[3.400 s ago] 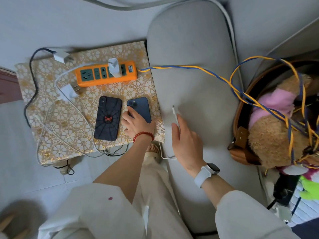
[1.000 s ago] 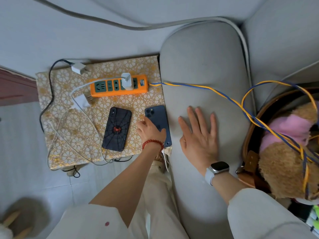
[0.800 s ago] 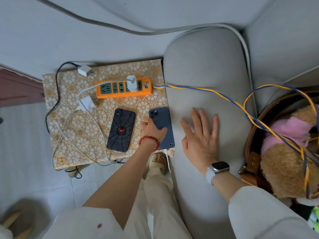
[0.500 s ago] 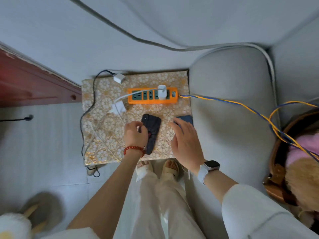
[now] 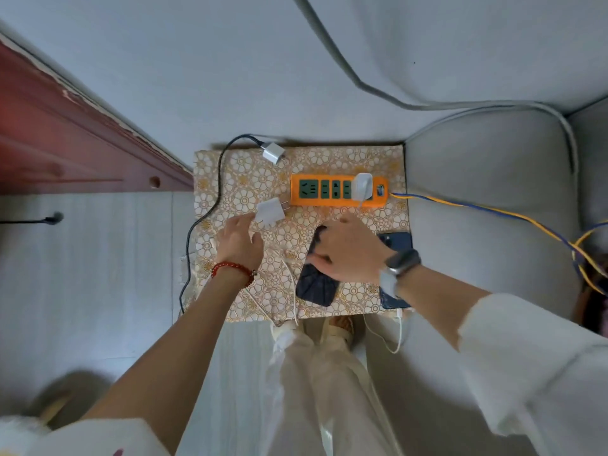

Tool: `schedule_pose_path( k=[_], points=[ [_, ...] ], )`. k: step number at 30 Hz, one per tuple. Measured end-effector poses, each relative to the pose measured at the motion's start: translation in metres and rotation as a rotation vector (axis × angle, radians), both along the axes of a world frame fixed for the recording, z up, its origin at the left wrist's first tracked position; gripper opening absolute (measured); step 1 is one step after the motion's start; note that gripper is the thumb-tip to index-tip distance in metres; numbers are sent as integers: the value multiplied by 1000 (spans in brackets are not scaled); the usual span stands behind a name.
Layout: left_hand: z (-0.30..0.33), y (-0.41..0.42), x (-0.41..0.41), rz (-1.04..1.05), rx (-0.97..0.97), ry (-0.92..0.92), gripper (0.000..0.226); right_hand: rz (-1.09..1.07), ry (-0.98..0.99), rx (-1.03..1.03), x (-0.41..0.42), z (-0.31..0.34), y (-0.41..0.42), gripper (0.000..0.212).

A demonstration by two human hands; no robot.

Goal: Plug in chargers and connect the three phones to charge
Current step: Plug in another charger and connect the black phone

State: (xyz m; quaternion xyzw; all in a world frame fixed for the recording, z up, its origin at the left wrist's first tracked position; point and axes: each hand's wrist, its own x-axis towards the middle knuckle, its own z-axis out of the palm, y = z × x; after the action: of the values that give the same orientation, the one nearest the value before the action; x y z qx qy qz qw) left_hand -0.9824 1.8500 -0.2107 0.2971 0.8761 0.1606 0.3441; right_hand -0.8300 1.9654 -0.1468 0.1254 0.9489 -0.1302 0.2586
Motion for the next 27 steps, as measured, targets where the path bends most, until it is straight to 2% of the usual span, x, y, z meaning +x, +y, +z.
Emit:
schedule_pose_path(
  k=[3, 5, 6, 9, 11, 14, 15, 16, 18, 23, 27],
  points=[
    [-5, 10, 1, -114, -90, 8, 55, 202, -213, -74, 40, 11, 12, 46],
    [-9, 17, 1, -145, -164, 17, 62, 285, -440, -78, 62, 22, 21, 35],
    [-11, 20, 1, -149, -194, 30, 64, 340, -489, -22, 71, 22, 22, 26],
    [-19, 25, 1, -135, -241, 116, 60, 414, -482, 161, 83, 17, 23, 7],
    [-24, 23, 0, -122, -258, 183, 53, 405, -525, 239, 83, 4, 21, 15],
    [-29, 21, -3, -88, -202, 130, 39, 277, -337, 291, 73, 10, 20, 7],
    [-27, 20, -4, -52, -153, 77, 35, 256, -320, 223, 73, 6, 19, 4],
    [-23, 19, -4, -10, -101, 25, 33, 233, -337, 152, 71, 4, 16, 17],
    [-13, 14, 0, 43, 8, -12, 30, 41, -297, 32, 66, -2, 9, 33],
    [12, -8, 13, 63, 204, -8, 32, -369, 142, -66, 37, -8, -6, 48],
    [27, -15, 17, -71, 322, -31, 31, -414, 225, -187, 8, -13, -15, 68]
  ],
)
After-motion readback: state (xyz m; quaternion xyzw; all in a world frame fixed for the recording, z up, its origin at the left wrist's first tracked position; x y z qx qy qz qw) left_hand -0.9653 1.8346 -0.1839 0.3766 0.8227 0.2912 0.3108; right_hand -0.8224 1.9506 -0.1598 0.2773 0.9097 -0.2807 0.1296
